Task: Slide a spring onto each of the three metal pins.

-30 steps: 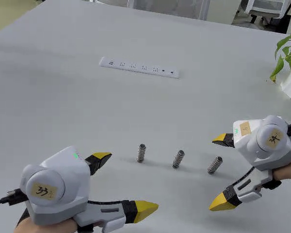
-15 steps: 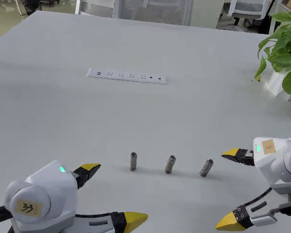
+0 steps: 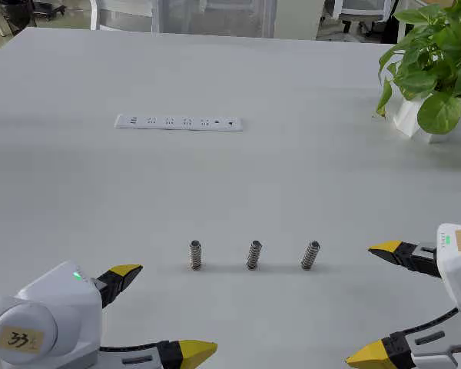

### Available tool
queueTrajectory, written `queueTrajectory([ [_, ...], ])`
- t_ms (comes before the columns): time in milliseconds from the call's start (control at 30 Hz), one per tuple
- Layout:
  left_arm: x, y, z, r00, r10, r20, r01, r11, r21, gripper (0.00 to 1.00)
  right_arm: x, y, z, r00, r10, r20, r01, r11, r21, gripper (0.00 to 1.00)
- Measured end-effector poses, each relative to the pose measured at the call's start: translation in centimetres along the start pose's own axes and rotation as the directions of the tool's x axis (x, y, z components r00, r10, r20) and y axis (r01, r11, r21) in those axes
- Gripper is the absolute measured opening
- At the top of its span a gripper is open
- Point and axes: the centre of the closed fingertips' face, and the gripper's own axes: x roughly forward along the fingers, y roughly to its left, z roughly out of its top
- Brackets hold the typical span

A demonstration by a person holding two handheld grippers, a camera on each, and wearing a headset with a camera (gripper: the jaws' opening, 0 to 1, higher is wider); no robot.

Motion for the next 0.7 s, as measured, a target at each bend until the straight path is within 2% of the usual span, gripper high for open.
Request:
queueTrajectory([
  [300, -0.5, 0.4, -0.2, 0.9999, 0.011, -0.006, -0.011, 1.0, 0.0, 0.9, -0.4, 0.9, -1.4, 0.9998, -0.017, 0.014, 0.016, 0.998, 0.067, 0.99],
  [400, -0.7, 0.6, -0.2, 0.9998, 0.02, -0.002, -0.02, 1.0, -0.011, 0.9, -0.4, 1.2, -1.4, 0.9995, -0.018, 0.026, 0.015, 0.997, 0.082, 0.99],
  [500, -1.0, 0.9, -0.2, 0.9994, 0.029, 0.017, -0.029, 0.999, -0.035, 0.9, -0.2, 1.4, -1.6, 0.9998, -0.01, 0.014, 0.009, 0.996, 0.094, 0.99],
  [667, -1.0, 1.3, -0.7, 0.9993, 0.037, 0.0, -0.037, 0.999, -0.032, 0.9, -0.4, 2.2, -1.5, 0.9994, 0.001, 0.036, -0.005, 0.994, 0.109, 0.99],
  [700, -1.0, 1.5, -0.6, 0.999, 0.044, 0.006, -0.044, 0.998, -0.038, 0.9, -0.5, 2.4, -1.7, 0.9994, 0.005, 0.034, -0.009, 0.994, 0.111, 0.99],
])
